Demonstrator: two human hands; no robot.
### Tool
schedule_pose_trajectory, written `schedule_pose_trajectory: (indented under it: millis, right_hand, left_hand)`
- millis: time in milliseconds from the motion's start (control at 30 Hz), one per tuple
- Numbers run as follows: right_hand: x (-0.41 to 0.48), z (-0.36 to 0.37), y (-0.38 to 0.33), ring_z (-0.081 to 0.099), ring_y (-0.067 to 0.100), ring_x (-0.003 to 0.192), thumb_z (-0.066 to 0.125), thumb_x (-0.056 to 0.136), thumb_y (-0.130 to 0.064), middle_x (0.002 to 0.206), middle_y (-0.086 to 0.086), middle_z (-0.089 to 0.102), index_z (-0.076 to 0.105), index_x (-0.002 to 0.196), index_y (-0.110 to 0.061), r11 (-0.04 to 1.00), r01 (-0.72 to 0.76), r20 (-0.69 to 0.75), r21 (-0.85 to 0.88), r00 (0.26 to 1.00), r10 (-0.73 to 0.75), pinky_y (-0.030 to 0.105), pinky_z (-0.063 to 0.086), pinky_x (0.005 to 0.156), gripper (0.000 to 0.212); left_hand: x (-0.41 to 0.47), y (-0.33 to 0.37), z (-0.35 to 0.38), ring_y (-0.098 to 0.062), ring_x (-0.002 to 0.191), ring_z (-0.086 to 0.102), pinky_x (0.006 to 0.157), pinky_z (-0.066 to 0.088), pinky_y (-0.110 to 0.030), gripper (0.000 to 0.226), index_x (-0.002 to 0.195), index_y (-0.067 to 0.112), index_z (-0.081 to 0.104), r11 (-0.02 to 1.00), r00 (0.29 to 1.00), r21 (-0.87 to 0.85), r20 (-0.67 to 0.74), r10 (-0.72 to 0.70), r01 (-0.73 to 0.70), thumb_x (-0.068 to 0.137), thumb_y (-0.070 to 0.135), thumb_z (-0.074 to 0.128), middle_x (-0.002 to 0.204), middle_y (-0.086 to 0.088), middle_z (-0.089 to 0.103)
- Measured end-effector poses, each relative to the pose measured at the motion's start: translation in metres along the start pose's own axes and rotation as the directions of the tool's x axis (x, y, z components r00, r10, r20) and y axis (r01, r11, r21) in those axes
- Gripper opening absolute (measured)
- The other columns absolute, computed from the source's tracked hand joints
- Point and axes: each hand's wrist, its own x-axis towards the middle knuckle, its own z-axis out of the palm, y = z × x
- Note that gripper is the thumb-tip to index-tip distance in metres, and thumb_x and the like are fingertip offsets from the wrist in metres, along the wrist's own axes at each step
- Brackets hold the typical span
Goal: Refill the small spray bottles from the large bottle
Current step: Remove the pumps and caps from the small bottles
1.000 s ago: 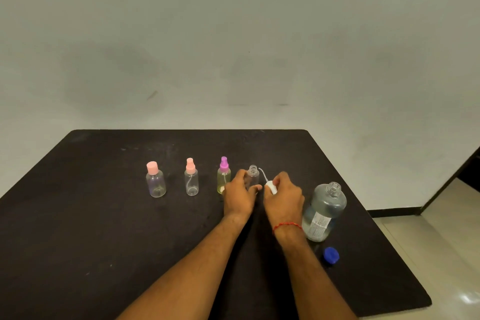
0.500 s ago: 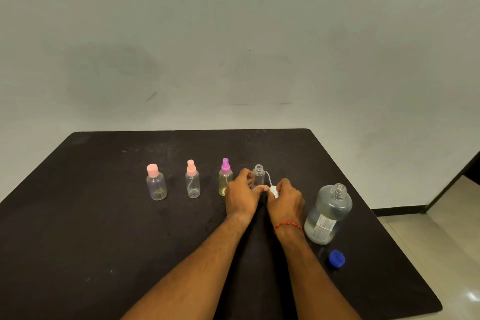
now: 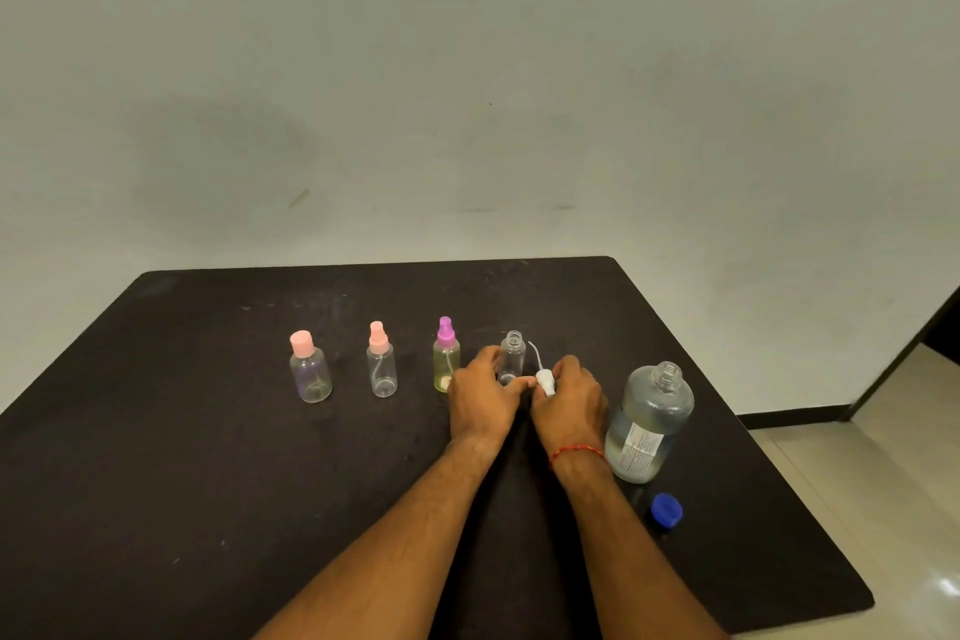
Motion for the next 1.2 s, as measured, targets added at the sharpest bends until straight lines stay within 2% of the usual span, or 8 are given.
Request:
schedule_pose_trajectory:
  millis: [200,367,500,667,833,967,1100,1200]
  right_hand:
    - [-0.007,-0.002,-0.002,0.058,0.027,0.094,0.071,0.082,-0.023,0.103,0.009,0.056,0.056,0.103,-0.011,0.999,0.041,0.009,-0.012,0.999,-0.04,0.034,0.048,0.076,0.028]
    - [-0.014,-0.008,-0.006,0.058,0.025,0.099,0.07,0.084,-0.022,0.108,0.006,0.054,0.056,0.11,-0.012,0.998,0.061,0.028,0.002,0.998,-0.061,0.034,0.051,0.081,0.031]
    - [-0.021,-0.016,-0.013,0.059,0.023,0.097,0.069,0.085,-0.02,0.107,0.004,0.054,0.056,0.11,-0.015,0.995,0.093,0.012,0.029,0.996,-0.093,0.034,0.052,0.081,0.03]
    - [-0.031,-0.027,-0.027,0.057,0.017,0.08,0.069,0.083,-0.017,0.095,0.0,0.056,0.057,0.1,-0.017,0.974,0.207,-0.099,0.097,0.975,-0.198,0.03,0.051,0.071,0.02]
    - [-0.033,-0.033,-0.058,0.052,0.01,0.076,0.071,0.084,-0.02,0.091,-0.003,0.056,0.06,0.098,-0.016,0.926,0.349,-0.139,0.142,0.934,-0.33,0.021,0.044,0.068,0.018]
    - [-0.026,-0.027,-0.079,0.052,0.006,0.077,0.07,0.087,-0.027,0.093,-0.003,0.058,0.062,0.109,-0.015,0.91,0.387,-0.048,0.148,0.922,-0.385,0.017,0.043,0.07,0.026]
    - [-0.014,-0.015,-0.096,0.055,0.008,0.079,0.068,0.088,-0.036,0.093,-0.003,0.059,0.061,0.113,-0.017,0.914,0.387,0.048,0.12,0.917,-0.395,0.025,0.053,0.076,0.032]
    - [-0.002,-0.008,-0.107,0.057,0.011,0.083,0.066,0.089,-0.04,0.096,0.0,0.062,0.061,0.113,-0.017,0.924,0.372,0.116,0.084,0.918,-0.38,0.028,0.054,0.079,0.034]
  left_hand:
    - [-0.009,0.004,-0.005,0.004,0.086,0.062,0.088,0.057,-0.024,0.041,0.113,0.021,0.068,0.999,0.999,0.009,-0.024,0.031,-0.031,0.077,0.027,0.085,0.099,0.009,0.074]
    - [-0.02,0.007,-0.014,-0.006,0.103,0.065,0.094,0.05,-0.021,0.054,0.126,0.017,0.065,0.998,0.996,0.041,-0.078,0.045,-0.042,0.078,0.032,0.084,0.113,0.004,0.072]
    - [-0.033,0.009,-0.028,-0.01,0.112,0.065,0.097,0.054,-0.029,0.054,0.127,0.017,0.065,0.998,0.989,0.026,-0.134,0.066,-0.063,0.079,0.037,0.083,0.122,0.001,0.07]
    - [-0.043,0.006,-0.057,-0.004,0.097,0.071,0.09,0.059,-0.032,0.034,0.113,0.015,0.073,0.998,0.97,-0.052,-0.241,0.03,-0.044,0.084,0.032,0.08,0.104,0.003,0.076]
    - [-0.046,-0.001,-0.082,0.0,0.086,0.068,0.08,0.056,-0.019,0.026,0.107,0.017,0.073,0.999,0.959,-0.052,-0.283,-0.012,-0.003,0.085,0.029,0.078,0.097,0.006,0.076]
    - [-0.042,-0.007,-0.094,0.001,0.082,0.066,0.08,0.054,-0.02,0.028,0.11,0.019,0.072,1.0,0.96,-0.001,-0.28,-0.025,0.026,0.085,0.032,0.078,0.1,0.007,0.075]
    - [-0.037,-0.015,-0.103,0.001,0.082,0.061,0.083,0.053,-0.023,0.035,0.116,0.022,0.069,0.997,0.965,0.041,-0.255,-0.055,0.068,0.086,0.036,0.077,0.107,0.007,0.074]
    - [-0.033,-0.019,-0.106,-0.005,0.088,0.066,0.087,0.056,-0.029,0.039,0.12,0.022,0.068,0.995,0.97,0.061,-0.236,-0.065,0.082,0.085,0.038,0.076,0.112,0.005,0.073]
